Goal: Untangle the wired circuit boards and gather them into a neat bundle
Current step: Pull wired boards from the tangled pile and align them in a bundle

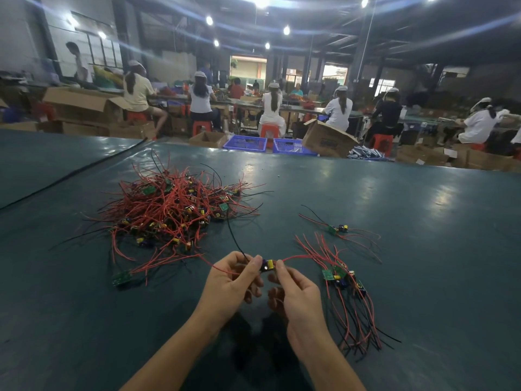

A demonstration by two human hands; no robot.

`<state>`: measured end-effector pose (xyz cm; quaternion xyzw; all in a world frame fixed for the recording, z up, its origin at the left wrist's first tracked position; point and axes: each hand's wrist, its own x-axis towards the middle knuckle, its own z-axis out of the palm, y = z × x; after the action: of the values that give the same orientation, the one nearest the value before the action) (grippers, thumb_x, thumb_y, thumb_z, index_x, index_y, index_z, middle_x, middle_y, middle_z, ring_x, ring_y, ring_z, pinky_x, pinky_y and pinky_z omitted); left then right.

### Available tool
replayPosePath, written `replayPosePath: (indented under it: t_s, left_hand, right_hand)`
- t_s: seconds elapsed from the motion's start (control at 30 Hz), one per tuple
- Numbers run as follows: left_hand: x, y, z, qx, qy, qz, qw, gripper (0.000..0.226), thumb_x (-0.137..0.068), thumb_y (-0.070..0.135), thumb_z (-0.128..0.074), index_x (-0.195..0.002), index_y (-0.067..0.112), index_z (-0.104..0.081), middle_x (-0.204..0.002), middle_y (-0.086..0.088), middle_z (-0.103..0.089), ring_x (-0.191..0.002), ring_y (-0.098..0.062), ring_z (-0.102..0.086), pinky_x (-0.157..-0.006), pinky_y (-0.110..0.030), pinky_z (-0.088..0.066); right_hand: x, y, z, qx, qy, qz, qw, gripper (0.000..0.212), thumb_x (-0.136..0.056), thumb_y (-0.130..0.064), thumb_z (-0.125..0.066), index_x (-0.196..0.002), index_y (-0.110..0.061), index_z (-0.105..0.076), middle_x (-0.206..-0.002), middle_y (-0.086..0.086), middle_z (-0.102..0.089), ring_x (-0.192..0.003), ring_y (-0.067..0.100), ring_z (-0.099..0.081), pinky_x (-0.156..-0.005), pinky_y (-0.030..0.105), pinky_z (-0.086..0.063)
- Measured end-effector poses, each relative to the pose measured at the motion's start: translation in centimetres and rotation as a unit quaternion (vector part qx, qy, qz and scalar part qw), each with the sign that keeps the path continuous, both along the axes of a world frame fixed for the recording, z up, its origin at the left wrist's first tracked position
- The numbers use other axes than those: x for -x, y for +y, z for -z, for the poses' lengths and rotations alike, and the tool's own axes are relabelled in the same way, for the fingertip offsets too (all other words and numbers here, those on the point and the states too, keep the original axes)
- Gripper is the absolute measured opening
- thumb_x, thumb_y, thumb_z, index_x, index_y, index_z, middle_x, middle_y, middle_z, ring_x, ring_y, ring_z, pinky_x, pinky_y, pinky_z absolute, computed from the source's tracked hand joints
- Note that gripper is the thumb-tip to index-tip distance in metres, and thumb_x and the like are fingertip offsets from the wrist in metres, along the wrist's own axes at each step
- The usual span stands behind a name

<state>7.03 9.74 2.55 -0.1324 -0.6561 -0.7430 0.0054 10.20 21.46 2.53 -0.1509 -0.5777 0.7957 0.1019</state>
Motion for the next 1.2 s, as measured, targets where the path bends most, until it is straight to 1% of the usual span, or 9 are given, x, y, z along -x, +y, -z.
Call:
replayPosePath:
  t_s: [0.1, 0.23, 0.37, 0.5, 0.73, 0.87, 0.93, 1.03, 1.2]
  left_hand:
    - [0.0, 0.0, 0.1, 0.007, 0.001, 0.012, 1.000, 0.026, -0.074, 0.048, -0.068, -0.063, 0.025, -0.063, -0.060, -0.005, -0.065, -0.050, -0.014, -0.058, -0.048, -0.023, -0.047]
    - [0.0, -0.1, 0.1, 0.016, 0.006, 0.015, 1.000, 0.040, -0.074, 0.055, -0.066, -0.052, 0.022, -0.059, -0.050, -0.006, -0.057, -0.045, -0.014, -0.053, -0.048, -0.022, -0.044]
    - [-0.1, -0.1, 0.1, 0.017, -0.002, 0.008, 1.000, 0.037, -0.070, 0.055, -0.068, -0.055, 0.022, -0.060, -0.050, -0.003, -0.057, -0.045, -0.013, -0.052, -0.048, -0.022, -0.044]
    - [0.1, -0.2, 0.2, 0.025, -0.022, 0.006, 0.999, 0.045, -0.063, 0.055, -0.072, -0.081, 0.015, -0.065, -0.057, -0.003, -0.063, -0.048, -0.014, -0.057, -0.046, -0.021, -0.044]
    - [-0.2, -0.1, 0.1, 0.069, 0.031, 0.032, 0.997, 0.038, -0.077, 0.051, -0.063, -0.061, 0.017, -0.070, -0.056, -0.006, -0.065, -0.050, -0.012, -0.058, -0.050, -0.017, -0.042]
    - [-0.3, -0.3, -0.6, 0.057, 0.025, 0.042, 0.997, 0.038, -0.077, 0.045, -0.064, -0.055, 0.014, -0.068, -0.048, -0.005, -0.059, -0.043, -0.011, -0.053, -0.048, -0.016, -0.040]
    - [-0.1, -0.6, -1.1, 0.056, 0.025, 0.049, 0.997, 0.037, -0.077, 0.043, -0.064, -0.053, 0.015, -0.067, -0.047, -0.005, -0.058, -0.042, -0.012, -0.052, -0.048, -0.017, -0.041]
    - [-0.1, -0.8, -1.3, 0.058, 0.025, 0.062, 0.996, 0.036, -0.078, 0.041, -0.065, -0.053, 0.016, -0.067, -0.048, -0.006, -0.057, -0.042, -0.013, -0.052, -0.049, -0.019, -0.042]
    - [-0.2, -0.6, -0.9, 0.059, 0.013, 0.045, 0.997, 0.039, -0.082, 0.044, -0.070, -0.055, 0.015, -0.067, -0.049, -0.006, -0.059, -0.043, -0.013, -0.053, -0.047, -0.019, -0.040]
  right_hand:
    - [-0.2, -0.3, -0.2, -0.020, 0.002, -0.004, 1.000, 0.018, -0.089, -0.029, -0.068, -0.077, -0.020, -0.078, -0.093, 0.022, -0.072, -0.084, 0.033, -0.066, -0.083, 0.054, -0.055]
    - [-0.5, -0.3, -0.6, -0.010, 0.018, -0.003, 1.000, 0.015, -0.075, -0.039, -0.072, -0.074, -0.025, -0.077, -0.080, 0.008, -0.073, -0.072, 0.021, -0.061, -0.066, 0.039, -0.053]
    - [-0.6, -0.5, -0.7, -0.017, 0.020, -0.005, 1.000, 0.016, -0.087, -0.027, -0.068, -0.076, -0.022, -0.079, -0.089, 0.016, -0.074, -0.077, 0.027, -0.061, -0.075, 0.046, -0.052]
    - [-0.6, -0.5, -0.7, -0.035, 0.033, 0.003, 0.999, 0.021, -0.091, -0.026, -0.064, -0.076, -0.026, -0.079, -0.081, 0.006, -0.076, -0.071, 0.023, -0.063, -0.066, 0.037, -0.052]
    - [-0.5, -0.3, -0.6, -0.021, 0.030, 0.002, 0.999, 0.020, -0.090, -0.023, -0.067, -0.075, -0.022, -0.080, -0.078, 0.011, -0.071, -0.078, 0.034, -0.063, -0.076, 0.044, -0.053]
    - [0.1, 1.1, -1.4, 0.030, -0.017, 0.056, 0.998, 0.022, -0.088, -0.022, -0.070, -0.069, -0.022, -0.080, -0.061, -0.010, -0.060, -0.047, 0.005, -0.042, -0.043, 0.019, -0.037]
    - [0.5, 2.6, -1.7, 0.085, -0.022, 0.099, 0.991, 0.021, -0.088, -0.018, -0.069, -0.069, -0.016, -0.078, -0.060, -0.011, -0.059, -0.039, 0.002, -0.032, -0.035, 0.015, -0.026]
    - [0.5, 3.9, -1.8, 0.126, 0.003, 0.122, 0.984, 0.014, -0.091, -0.016, -0.065, -0.081, -0.013, -0.074, -0.067, -0.006, -0.057, -0.036, 0.003, -0.026, -0.032, 0.016, -0.021]
    - [0.2, 2.6, -1.3, 0.061, 0.000, 0.112, 0.992, 0.022, -0.086, -0.030, -0.071, -0.067, -0.022, -0.078, -0.057, -0.014, -0.061, -0.038, 0.003, -0.032, -0.034, 0.016, -0.029]
